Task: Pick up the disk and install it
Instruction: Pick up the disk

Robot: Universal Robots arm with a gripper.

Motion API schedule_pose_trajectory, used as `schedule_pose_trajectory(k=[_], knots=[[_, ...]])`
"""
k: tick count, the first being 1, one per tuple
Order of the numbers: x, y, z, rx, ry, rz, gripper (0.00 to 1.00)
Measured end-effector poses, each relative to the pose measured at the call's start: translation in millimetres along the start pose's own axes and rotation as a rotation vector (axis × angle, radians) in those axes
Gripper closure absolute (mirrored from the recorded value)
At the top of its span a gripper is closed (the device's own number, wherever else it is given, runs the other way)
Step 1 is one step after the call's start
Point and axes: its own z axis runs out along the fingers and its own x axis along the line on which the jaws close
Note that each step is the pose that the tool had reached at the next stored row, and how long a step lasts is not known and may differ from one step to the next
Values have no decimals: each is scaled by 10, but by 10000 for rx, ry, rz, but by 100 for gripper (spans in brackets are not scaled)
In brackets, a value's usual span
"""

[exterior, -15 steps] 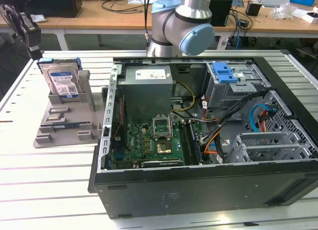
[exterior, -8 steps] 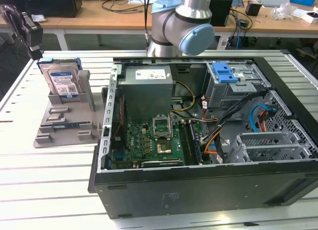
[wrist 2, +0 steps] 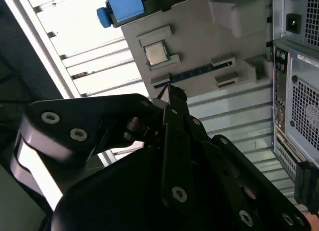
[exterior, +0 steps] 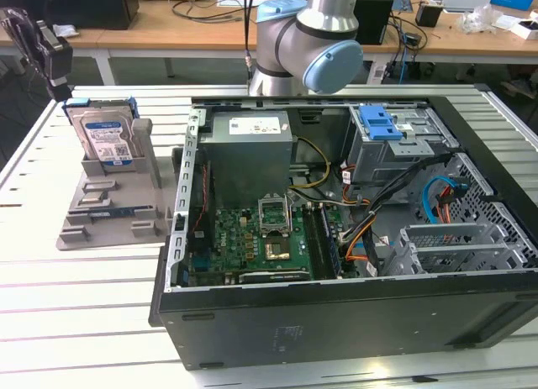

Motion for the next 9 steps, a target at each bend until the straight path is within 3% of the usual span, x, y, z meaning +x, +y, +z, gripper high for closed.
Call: schedule_pose_trajectory(k=[5,9], knots=[[1,0,2,6,-35,1718,89],[1,0,2,9,-52,2514,89]])
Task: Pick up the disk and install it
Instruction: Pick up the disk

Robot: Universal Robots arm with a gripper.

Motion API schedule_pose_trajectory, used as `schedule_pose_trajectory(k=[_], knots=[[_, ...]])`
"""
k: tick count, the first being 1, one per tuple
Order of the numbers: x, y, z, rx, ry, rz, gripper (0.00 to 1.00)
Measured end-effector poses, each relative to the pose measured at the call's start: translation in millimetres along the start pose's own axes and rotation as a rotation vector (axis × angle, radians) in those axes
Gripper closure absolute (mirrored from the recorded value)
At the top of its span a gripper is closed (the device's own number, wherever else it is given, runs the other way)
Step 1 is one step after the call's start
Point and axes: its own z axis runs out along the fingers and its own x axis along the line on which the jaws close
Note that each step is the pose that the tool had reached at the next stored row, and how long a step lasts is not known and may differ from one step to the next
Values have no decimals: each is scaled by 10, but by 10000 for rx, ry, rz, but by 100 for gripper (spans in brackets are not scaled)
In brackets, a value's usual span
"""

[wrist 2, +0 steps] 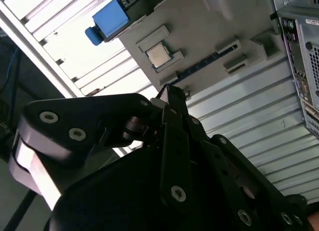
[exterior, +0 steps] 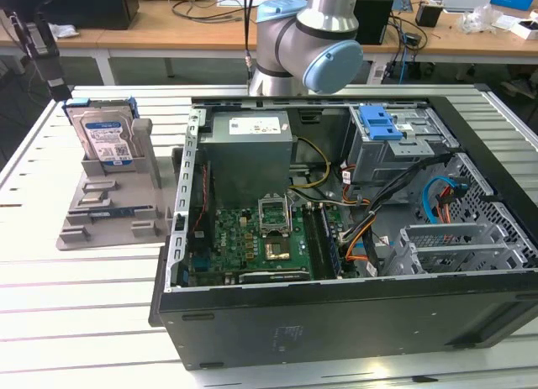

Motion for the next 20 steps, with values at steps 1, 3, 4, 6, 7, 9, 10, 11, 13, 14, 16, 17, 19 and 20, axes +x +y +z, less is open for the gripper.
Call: schedule_pose_trajectory(k=[1,3,4,6,7,9,10,11,13,14,16,17,19,20], knots=[[0,0,0,0,-2,129,89],[0,0,0,0,-9,440,89],[0,0,0,1,-14,686,89],[0,0,0,2,-19,942,89],[0,0,0,3,-24,1152,89],[0,0,0,4,-30,1479,89],[0,0,0,5,-35,1682,89],[0,0,0,5,-38,1855,89],[0,0,1,7,-50,2439,89],[0,0,1,8,-55,2655,89],[0,0,2,8,-62,2996,89],[0,0,3,8,-65,3184,89],[0,0,5,9,-71,3500,89],[0,0,7,10,-78,3804,89]])
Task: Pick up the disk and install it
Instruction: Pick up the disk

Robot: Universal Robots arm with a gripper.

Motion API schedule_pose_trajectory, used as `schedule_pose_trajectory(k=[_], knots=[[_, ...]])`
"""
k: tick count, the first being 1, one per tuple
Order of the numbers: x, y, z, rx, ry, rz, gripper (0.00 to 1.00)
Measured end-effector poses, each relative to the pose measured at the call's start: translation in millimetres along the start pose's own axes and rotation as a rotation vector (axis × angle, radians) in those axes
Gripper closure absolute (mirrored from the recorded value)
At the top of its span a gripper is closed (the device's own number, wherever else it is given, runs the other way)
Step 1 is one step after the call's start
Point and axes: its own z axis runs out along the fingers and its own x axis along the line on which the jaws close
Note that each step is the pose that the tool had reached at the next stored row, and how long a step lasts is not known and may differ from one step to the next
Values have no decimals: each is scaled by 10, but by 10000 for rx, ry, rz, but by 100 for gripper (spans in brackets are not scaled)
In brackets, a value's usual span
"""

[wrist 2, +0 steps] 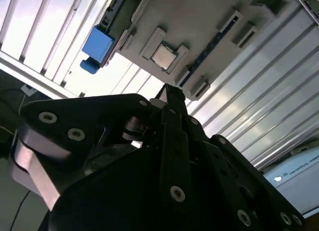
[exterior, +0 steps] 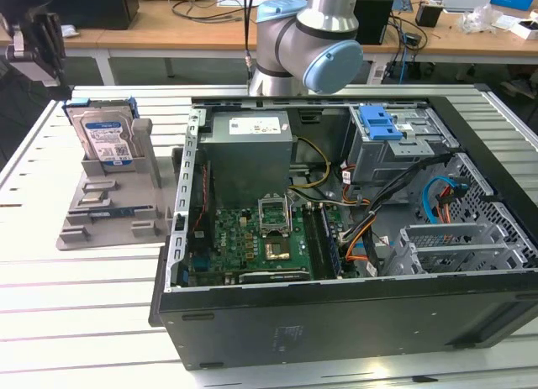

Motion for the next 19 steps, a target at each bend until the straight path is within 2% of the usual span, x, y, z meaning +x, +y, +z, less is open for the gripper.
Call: schedule_pose_trajectory(k=[4,5,7,14,15,16,18,19], knots=[[0,0,4,2,-14,663,89],[0,0,8,4,-25,1167,89],[0,-1,9,3,-29,1435,89],[0,0,9,4,-30,1445,89],[0,0,9,5,-30,1446,83],[0,0,10,5,-30,1447,83],[0,0,9,5,-30,1448,71],[0,0,10,5,-30,1448,71]])
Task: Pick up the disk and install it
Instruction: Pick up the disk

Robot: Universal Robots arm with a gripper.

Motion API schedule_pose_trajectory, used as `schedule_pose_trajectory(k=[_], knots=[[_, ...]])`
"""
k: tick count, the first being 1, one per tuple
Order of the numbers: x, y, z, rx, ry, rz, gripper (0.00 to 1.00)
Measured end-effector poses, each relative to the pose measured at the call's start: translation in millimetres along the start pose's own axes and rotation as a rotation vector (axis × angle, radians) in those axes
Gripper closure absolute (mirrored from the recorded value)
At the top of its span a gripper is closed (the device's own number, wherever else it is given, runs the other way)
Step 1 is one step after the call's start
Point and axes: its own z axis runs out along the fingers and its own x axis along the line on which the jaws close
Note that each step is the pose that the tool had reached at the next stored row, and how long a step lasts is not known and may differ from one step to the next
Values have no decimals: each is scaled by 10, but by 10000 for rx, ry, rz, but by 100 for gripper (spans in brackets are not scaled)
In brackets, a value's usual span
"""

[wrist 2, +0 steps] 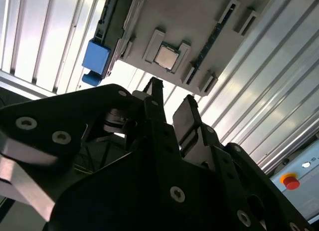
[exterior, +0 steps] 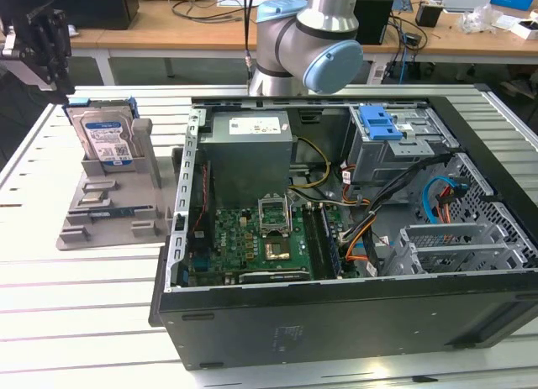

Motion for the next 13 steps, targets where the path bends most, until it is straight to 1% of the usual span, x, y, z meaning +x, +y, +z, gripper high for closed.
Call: schedule_pose_trajectory(k=[1,5,8,11,13], knots=[[0,0,0,0,0,1,64],[-2,-1,6,4,-2,2,64],[-48,0,60,-3,0,4,64],[-243,5,111,-1,-1,-6,64],[-312,6,139,-2,-1,-31,64]])
